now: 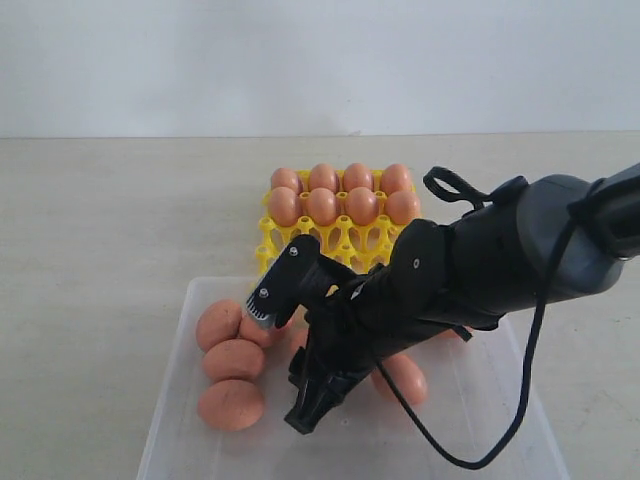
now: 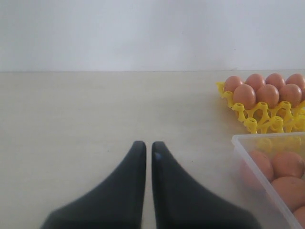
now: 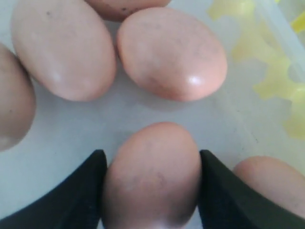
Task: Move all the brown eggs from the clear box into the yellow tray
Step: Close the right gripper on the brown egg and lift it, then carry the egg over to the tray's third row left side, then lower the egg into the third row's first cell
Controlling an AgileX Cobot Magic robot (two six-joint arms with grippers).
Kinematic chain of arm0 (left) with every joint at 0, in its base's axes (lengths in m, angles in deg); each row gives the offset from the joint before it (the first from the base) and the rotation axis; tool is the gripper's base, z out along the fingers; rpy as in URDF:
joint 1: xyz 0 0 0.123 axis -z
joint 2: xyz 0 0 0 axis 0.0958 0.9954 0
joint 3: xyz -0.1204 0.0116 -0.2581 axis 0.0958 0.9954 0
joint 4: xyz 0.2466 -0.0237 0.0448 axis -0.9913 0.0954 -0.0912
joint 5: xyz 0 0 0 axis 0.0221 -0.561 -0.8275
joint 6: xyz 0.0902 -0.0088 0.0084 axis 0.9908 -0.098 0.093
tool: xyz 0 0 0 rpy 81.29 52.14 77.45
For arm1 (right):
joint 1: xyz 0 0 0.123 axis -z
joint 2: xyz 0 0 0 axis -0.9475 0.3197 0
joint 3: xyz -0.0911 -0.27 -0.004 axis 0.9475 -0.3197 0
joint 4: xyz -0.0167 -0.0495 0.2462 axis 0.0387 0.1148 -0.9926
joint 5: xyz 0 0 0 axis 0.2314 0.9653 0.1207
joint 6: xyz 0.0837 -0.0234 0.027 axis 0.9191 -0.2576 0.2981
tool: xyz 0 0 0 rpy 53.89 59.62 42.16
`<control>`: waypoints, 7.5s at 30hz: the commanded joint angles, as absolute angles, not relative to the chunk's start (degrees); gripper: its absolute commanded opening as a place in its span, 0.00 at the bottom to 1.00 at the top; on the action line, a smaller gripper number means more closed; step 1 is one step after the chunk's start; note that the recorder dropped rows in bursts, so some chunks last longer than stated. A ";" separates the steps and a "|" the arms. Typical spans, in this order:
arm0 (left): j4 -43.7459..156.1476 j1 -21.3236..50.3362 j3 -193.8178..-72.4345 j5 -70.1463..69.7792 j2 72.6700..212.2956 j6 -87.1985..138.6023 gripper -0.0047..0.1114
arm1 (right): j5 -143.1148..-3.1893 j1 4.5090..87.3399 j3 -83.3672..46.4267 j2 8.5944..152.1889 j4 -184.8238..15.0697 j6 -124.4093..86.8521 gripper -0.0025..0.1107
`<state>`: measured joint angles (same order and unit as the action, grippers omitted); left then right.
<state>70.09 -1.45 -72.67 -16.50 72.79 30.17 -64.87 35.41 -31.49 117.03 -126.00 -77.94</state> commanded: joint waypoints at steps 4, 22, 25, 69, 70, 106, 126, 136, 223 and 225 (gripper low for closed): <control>70.15 -0.94 -72.43 -16.42 72.67 30.31 0.08 | -66.32 35.43 -31.92 117.22 -126.55 -75.18 0.02; 70.15 -0.94 -72.43 -16.42 72.67 30.31 0.08 | -67.26 35.43 -31.92 107.00 -129.66 -66.59 0.02; 70.15 -0.94 -72.43 -16.42 72.67 30.31 0.08 | -65.53 35.43 -31.92 101.28 -129.66 -66.48 0.02; 70.15 -0.94 -72.43 -16.42 72.67 30.31 0.08 | -116.78 37.68 -26.20 99.27 -100.45 -33.81 0.02; 70.15 -0.94 -72.43 -16.42 72.67 30.31 0.08 | -114.08 37.68 -25.86 99.61 -94.21 -29.39 0.02; 70.15 -0.94 -72.43 -16.42 72.67 30.31 0.08 | -111.05 50.21 -22.43 122.28 -42.73 12.64 0.02; 70.15 -0.94 -72.43 -16.42 72.67 30.31 0.08 | -101.43 50.21 -13.56 130.08 -26.28 22.53 0.02; 70.15 -0.94 -72.43 -16.42 72.67 30.31 0.08 | -102.04 50.21 -13.34 132.65 -27.82 20.26 0.02; 70.15 -0.94 -72.43 -16.42 72.67 30.31 0.08 | -96.19 50.11 -13.53 127.14 9.26 66.74 0.02; 70.15 -0.94 -72.43 -16.42 72.67 30.31 0.08 | -97.11 50.11 -13.53 127.14 9.26 65.86 0.02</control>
